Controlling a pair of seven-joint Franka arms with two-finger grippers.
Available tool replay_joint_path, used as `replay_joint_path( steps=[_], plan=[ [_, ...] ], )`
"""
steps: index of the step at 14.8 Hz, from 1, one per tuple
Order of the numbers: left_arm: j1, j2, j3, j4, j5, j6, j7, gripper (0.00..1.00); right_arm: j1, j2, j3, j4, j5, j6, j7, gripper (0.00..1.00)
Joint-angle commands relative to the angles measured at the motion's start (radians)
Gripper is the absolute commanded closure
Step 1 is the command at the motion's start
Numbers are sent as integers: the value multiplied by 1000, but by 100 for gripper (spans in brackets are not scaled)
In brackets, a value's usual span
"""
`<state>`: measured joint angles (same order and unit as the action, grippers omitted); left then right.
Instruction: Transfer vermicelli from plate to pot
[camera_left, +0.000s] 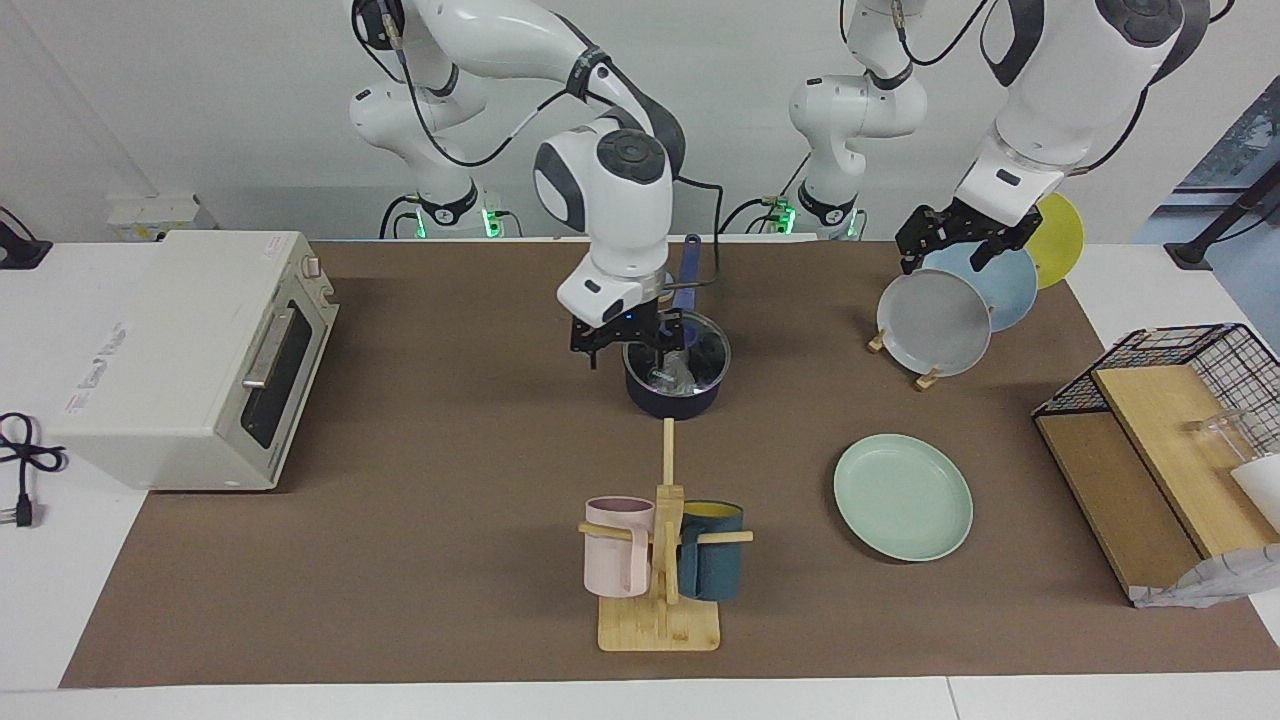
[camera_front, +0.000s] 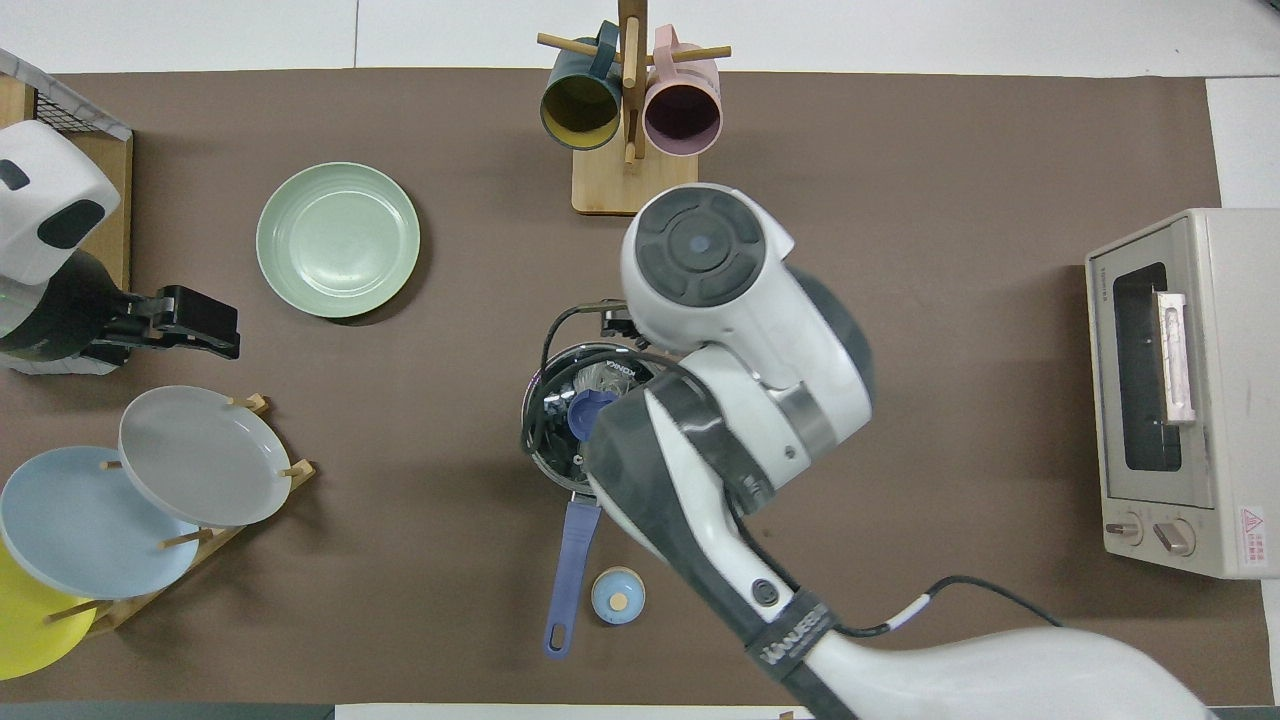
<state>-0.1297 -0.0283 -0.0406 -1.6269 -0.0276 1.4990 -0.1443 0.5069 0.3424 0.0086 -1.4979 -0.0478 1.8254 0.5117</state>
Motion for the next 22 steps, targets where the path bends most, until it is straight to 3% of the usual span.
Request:
replay_joint_path(
  steps=[1,6,10,14,22],
  plan=[
    [-7,-10,10,2,-9,-11,-9,0,-114,-31,5,100,-10,-205,-172,0],
    [-7,-10,10,2,-9,-11,-9,0,-304,-176,7,93,0,-354,-349,0],
    [-7,-10,10,2,-9,-11,-9,0,-359,-261,7,1,5,-380,-364,0],
    [-7,-10,10,2,-9,-11,-9,0,-442,-272,7,-25,6,-386,-466,0],
    [-7,-10,10,4,-9,-11,-9,0,-458,-401,-28,-196,6,-356,-513,0]
  ],
)
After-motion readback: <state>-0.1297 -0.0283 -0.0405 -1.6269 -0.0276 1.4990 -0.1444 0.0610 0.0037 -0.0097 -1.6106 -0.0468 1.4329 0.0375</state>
